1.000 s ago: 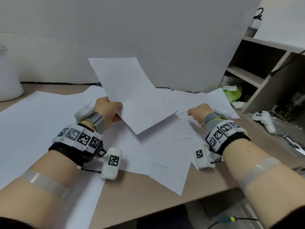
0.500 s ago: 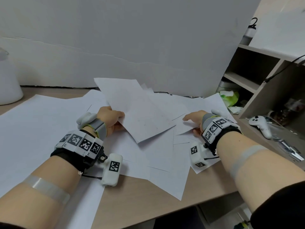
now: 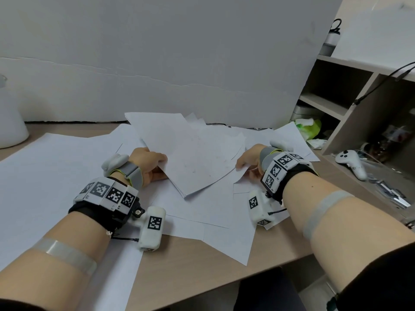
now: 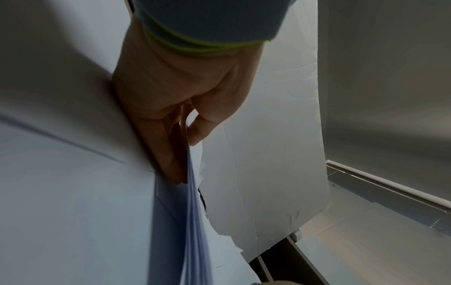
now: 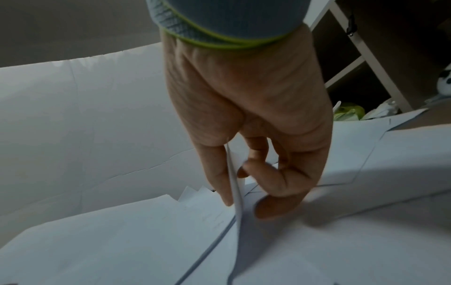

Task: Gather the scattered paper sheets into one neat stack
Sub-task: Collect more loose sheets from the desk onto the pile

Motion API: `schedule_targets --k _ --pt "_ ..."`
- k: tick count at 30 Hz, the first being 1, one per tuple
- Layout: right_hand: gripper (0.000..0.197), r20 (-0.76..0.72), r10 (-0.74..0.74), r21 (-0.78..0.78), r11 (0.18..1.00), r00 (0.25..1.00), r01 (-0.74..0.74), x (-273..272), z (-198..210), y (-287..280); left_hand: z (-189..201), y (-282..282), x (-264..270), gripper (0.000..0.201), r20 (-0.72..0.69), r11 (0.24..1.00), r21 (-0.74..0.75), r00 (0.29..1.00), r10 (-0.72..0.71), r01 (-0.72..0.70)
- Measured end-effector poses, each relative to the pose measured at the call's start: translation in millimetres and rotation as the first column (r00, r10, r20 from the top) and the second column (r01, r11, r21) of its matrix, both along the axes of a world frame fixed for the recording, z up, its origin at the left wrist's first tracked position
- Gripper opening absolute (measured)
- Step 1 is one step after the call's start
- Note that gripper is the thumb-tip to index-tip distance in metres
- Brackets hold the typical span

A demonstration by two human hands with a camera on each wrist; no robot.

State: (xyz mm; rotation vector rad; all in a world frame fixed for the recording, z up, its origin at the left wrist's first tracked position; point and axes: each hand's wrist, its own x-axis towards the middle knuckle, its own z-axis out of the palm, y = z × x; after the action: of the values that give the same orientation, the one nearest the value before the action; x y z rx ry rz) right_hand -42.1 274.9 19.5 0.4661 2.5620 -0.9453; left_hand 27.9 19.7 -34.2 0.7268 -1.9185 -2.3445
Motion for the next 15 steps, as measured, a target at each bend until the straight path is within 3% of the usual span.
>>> schedule_targets --k 8,12,15 --pt "0.027 0.084 -0.089 -0.194 0.975 0.993 0.103 2.9 -8.2 -3.1 1.4 -0.6 -0.4 0.017 0.007 1.0 -0.011 1.0 0.002 -0.002" --pt "0.045 0.021 -0.086 -0.316 0.945 0.996 0.088 1.4 -7.9 -7.6 1.8 0.0 -0.6 0.017 0.018 1.0 -0.019 1.0 0.009 -0.008" --pt "0.045 -0.012 -0.071 -0.386 0.92 0.997 0.061 4.5 -0.7 -10.9 2.4 0.3 -0.2 0.017 0.025 1.0 -0.012 1.0 0.007 -0.006"
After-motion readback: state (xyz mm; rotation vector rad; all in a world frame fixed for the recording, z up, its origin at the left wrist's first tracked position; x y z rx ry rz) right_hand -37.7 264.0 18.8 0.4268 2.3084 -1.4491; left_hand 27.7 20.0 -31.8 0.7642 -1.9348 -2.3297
